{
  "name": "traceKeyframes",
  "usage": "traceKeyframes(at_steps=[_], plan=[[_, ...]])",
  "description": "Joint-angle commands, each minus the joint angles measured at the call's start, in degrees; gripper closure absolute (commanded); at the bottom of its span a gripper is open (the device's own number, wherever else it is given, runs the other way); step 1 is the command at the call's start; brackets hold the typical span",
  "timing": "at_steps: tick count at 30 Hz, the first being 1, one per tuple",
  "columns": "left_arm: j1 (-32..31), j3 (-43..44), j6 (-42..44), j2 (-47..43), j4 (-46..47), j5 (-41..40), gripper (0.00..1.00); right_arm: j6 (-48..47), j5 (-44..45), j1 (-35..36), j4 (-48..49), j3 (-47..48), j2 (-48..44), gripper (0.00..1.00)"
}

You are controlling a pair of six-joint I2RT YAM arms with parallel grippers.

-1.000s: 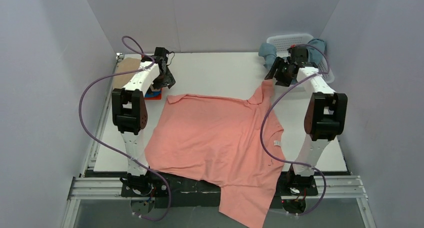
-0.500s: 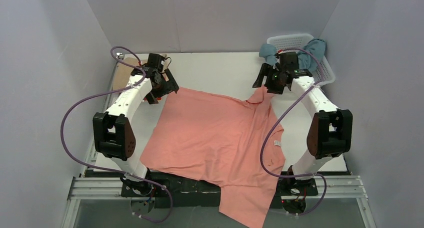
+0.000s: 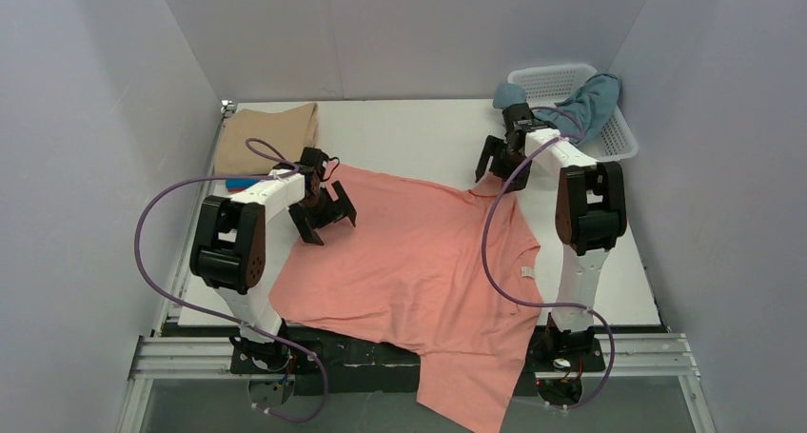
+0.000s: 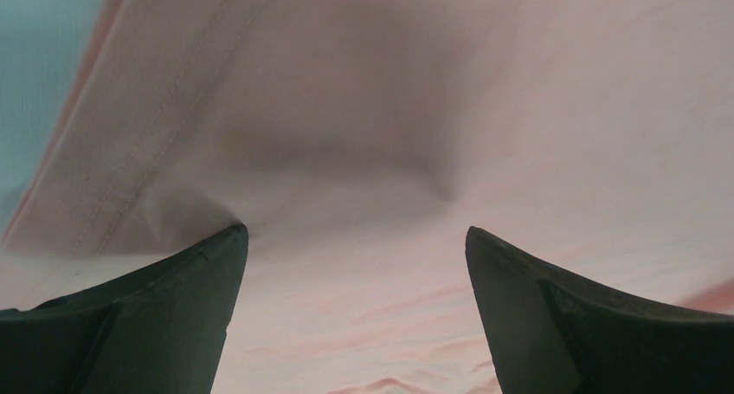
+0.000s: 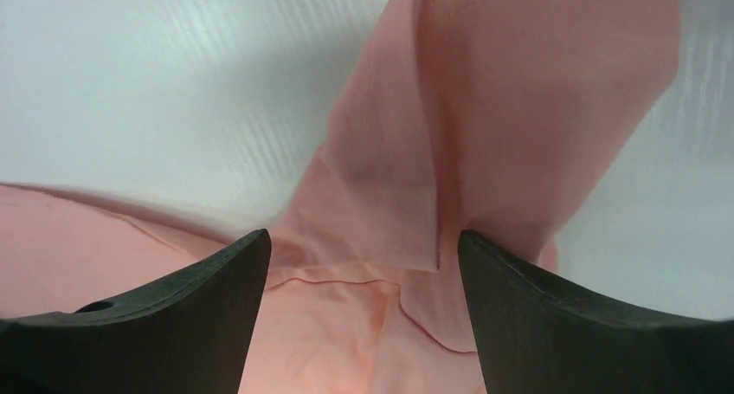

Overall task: Fold and stack the t-shirts
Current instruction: Flatten out the tshirt

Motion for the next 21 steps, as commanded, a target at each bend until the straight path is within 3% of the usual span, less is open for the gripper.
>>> traceKeyframes(at_steps=[1,11,21], plan=[[0.2,-4.2,-0.9,-1.0,-4.2,1.1,0.02,2.5,5.0,0.0,-3.6,2.0,1.2,0.13],[0.3,-11.7,-1.7,-6.2,-5.6,-4.4,0.02,5.8,-9.5,0.5,2.2,5.6,4.7,0.13],[0.5,-13.9,-2.2,-10.9,-6.6,-8.0,0.02,18.9,-21.4,1.7,25.1,14.6,11.5,0.14]])
